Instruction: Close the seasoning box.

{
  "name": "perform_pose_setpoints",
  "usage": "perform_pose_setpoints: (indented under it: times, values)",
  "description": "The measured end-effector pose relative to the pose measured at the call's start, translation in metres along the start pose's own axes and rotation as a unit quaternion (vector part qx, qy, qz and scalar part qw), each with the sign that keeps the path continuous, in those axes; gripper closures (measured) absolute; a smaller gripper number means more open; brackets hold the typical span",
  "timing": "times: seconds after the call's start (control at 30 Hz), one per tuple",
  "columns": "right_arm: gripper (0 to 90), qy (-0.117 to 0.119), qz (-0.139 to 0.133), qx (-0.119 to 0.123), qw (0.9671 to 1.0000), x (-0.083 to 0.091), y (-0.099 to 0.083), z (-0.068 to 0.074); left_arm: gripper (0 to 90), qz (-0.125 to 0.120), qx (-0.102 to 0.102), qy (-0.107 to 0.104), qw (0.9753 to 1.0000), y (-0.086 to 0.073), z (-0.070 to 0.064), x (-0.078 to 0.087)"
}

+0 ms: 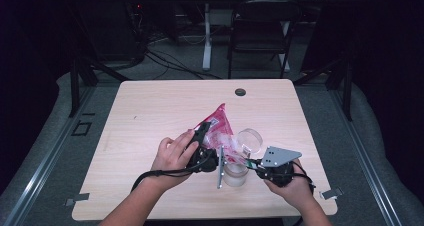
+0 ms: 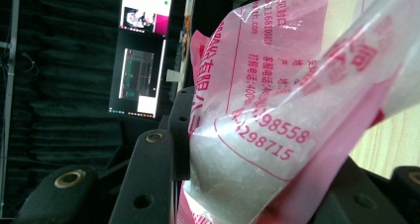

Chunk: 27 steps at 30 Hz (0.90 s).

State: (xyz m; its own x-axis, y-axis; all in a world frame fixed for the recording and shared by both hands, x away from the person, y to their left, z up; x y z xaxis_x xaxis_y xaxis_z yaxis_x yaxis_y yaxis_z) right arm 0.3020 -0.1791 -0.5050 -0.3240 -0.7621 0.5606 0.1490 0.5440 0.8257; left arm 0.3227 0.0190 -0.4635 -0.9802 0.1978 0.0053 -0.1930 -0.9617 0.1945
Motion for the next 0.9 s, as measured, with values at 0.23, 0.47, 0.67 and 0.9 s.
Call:
perform_pose_setpoints:
  times: [0.23,0.47,0.67,0.9]
  values:
    - [89.9,-0.002,-0.003,0.0,1.0,0.0019,0.0004,-0.001,65.2,-0.002,0.0,0.0,1.0,0.0005,-0.0001,-0.0002]
    - [89.9,-0.006,-0.004,0.0,1.0,0.0028,0.0004,-0.0019,65.2,-0.002,0.0,0.0,1.0,0.0005,-0.0005,-0.0004]
    - [89.9,-0.005,-0.005,0.001,1.0,0.0034,0.001,-0.0013,65.2,-0.001,0.002,-0.001,1.0,0.0001,-0.0002,-0.0004]
    - [89.9,-0.009,-0.004,0.002,0.9999,0.003,0.0012,-0.0014,65.3,0.0,0.003,-0.002,1.0,-0.0012,-0.0017,-0.0008]
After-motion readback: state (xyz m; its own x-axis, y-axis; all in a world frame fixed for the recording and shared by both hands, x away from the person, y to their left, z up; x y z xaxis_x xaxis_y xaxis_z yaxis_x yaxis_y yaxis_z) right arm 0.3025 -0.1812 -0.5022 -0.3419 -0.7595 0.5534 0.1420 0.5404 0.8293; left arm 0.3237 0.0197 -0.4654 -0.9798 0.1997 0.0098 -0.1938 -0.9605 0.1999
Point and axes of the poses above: each handheld gripper's, and its own axes: x roughly backward along the jaws, y roughly out of its top, z roughly to its left, the point moved 4 cm from there along -x, roughly forward along the jaws, and after that the axes turned 11 degrees about y, right-handed, at the moved point
